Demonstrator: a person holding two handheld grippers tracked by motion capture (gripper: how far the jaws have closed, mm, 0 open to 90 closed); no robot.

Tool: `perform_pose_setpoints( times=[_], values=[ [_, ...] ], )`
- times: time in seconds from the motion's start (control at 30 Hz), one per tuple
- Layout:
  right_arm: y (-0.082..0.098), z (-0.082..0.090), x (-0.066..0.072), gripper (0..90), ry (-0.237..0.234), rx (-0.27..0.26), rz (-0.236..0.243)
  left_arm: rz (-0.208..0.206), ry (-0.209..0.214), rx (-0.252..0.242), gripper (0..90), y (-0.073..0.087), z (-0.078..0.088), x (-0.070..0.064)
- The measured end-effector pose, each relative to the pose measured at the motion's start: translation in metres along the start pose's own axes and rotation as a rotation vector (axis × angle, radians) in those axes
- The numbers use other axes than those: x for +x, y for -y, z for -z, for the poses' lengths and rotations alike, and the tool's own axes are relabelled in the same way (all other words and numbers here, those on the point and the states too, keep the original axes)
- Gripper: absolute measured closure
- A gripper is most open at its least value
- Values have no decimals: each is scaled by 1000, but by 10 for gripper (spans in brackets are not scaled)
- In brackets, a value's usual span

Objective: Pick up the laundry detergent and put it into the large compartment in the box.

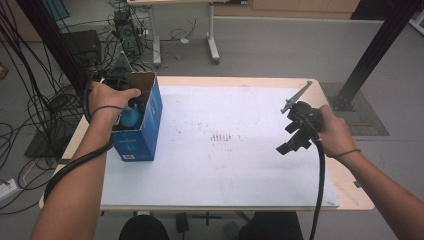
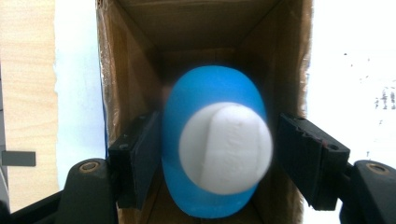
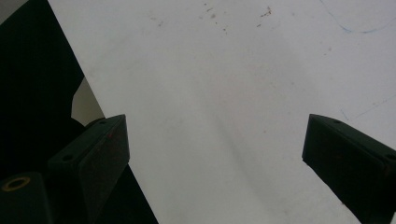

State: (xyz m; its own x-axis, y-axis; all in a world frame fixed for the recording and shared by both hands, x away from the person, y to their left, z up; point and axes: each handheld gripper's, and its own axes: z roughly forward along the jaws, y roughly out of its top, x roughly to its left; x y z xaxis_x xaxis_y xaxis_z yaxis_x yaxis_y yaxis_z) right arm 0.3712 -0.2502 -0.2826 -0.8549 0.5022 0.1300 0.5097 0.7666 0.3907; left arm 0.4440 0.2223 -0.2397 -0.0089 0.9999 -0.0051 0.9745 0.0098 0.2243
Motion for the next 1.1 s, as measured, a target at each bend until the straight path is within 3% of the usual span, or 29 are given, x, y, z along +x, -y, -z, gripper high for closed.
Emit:
perform_pose_setpoints(
  times=[0.53, 0.8, 1.1],
  values=[
    [-7, -2, 1, 77, -3, -5, 13, -47, -20, -61, 243, 5, 33, -11],
    [-10, -2, 1, 77, -5, -6, 15, -58, -7, -82, 152, 8, 47, -13],
    [-11, -3, 4, 77, -4, -5, 14, -93, 4, -89, 72, 13, 63, -24]
  ],
)
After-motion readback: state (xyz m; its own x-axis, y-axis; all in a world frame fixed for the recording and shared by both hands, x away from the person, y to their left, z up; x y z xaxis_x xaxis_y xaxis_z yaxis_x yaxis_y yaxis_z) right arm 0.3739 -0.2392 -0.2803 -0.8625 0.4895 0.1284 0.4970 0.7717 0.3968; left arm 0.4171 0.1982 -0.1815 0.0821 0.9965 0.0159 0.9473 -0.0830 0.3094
